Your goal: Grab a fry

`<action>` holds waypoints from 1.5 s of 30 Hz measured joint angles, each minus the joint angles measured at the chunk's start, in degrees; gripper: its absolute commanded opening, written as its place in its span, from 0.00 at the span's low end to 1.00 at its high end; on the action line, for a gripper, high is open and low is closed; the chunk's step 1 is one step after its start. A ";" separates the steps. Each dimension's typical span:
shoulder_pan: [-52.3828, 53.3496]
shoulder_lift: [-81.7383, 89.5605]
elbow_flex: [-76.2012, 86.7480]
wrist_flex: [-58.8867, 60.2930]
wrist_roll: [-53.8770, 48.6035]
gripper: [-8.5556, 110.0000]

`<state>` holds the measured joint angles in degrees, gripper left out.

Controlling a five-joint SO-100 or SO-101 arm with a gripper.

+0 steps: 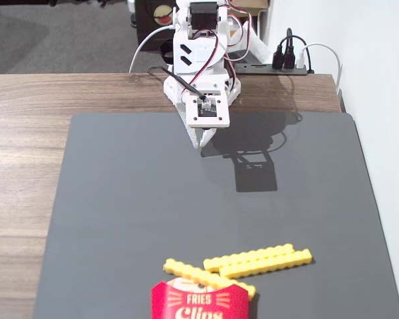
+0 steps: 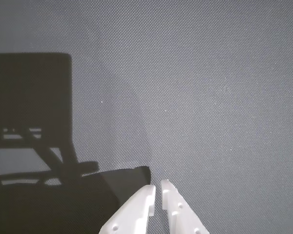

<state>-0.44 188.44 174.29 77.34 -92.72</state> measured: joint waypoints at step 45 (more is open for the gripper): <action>-1.58 -0.79 0.70 -0.18 1.41 0.08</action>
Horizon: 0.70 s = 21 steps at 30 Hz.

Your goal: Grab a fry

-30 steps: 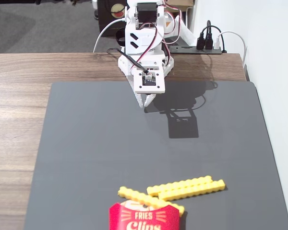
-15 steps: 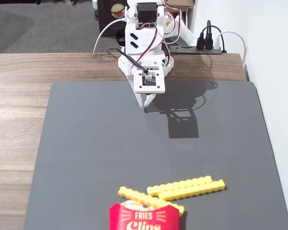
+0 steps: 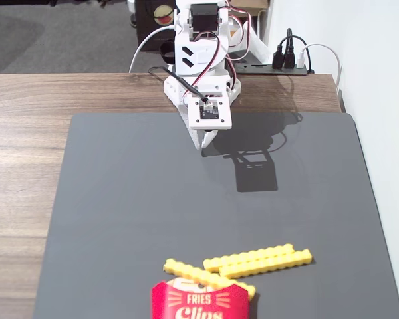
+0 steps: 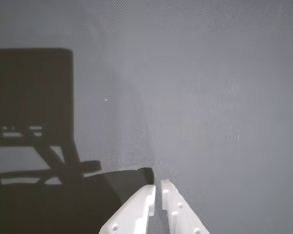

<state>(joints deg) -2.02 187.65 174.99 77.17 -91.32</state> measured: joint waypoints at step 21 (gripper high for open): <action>-4.83 -44.65 -33.13 -3.34 20.65 0.08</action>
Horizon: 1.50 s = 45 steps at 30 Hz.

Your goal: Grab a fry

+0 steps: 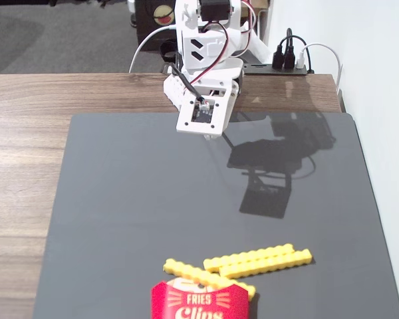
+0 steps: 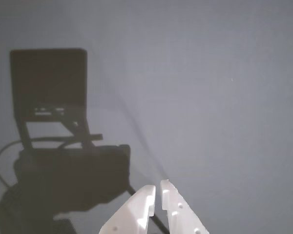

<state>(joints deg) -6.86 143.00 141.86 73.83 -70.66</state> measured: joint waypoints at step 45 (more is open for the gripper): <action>-6.06 -70.05 -80.24 11.60 41.66 0.08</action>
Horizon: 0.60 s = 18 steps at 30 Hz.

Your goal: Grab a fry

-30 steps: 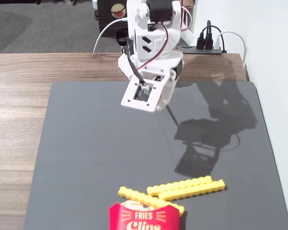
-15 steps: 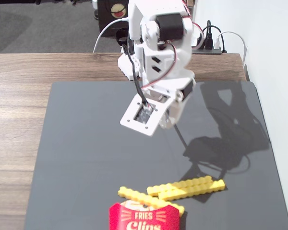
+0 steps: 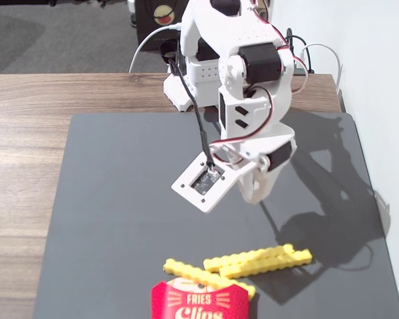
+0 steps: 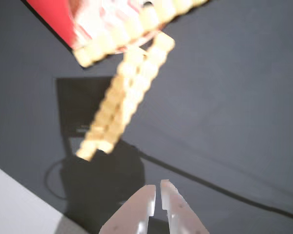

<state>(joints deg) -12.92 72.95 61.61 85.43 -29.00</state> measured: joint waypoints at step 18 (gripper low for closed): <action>1.14 -10.72 -4.57 -10.46 0.62 0.23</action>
<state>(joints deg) -11.78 62.23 57.04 74.97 -28.39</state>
